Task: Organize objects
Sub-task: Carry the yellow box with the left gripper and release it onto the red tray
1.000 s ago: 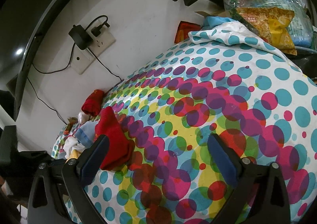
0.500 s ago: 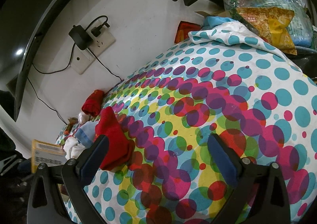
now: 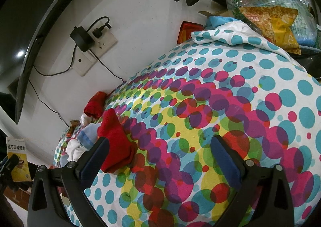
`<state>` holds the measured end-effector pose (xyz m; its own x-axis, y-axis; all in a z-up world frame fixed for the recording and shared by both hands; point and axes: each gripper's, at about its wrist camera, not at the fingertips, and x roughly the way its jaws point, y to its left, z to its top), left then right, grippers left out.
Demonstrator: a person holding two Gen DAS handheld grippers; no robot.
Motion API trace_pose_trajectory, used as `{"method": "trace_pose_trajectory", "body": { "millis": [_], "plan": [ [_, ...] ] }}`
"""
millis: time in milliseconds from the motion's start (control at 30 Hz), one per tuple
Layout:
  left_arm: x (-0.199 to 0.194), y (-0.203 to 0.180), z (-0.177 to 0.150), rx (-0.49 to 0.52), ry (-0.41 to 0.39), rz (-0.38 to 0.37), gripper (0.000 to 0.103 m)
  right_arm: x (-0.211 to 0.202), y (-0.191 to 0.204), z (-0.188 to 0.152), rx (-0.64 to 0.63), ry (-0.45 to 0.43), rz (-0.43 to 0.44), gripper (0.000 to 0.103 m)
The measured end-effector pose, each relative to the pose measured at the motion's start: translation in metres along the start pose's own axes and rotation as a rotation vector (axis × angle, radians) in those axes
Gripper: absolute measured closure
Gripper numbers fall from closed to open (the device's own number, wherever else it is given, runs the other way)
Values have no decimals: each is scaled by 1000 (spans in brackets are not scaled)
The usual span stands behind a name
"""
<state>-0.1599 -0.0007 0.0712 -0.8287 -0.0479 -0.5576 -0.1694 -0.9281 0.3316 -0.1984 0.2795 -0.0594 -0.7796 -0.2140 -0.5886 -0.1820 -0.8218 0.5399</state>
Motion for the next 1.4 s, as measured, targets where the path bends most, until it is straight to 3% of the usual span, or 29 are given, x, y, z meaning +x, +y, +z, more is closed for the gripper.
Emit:
{"method": "trace_pose_trajectory", "body": {
  "millis": [300, 567, 967, 1133, 1400],
  "plan": [
    [0, 63, -27, -76, 32, 101, 74, 0, -1, 0, 0, 1, 0, 3],
    [-6, 127, -64, -207, 70, 130, 74, 0, -1, -1, 0, 1, 4, 2],
    [-48, 278, -176, -522, 173, 230, 74, 1, -1, -2, 1, 1, 3, 2],
    [-46, 287, -212, -582, 215, 222, 74, 1, -1, -2, 2, 0, 4, 1],
    [-9, 285, -235, -655, 287, 259, 74, 1, -1, -1, -1, 2, 2, 1]
  ]
}}
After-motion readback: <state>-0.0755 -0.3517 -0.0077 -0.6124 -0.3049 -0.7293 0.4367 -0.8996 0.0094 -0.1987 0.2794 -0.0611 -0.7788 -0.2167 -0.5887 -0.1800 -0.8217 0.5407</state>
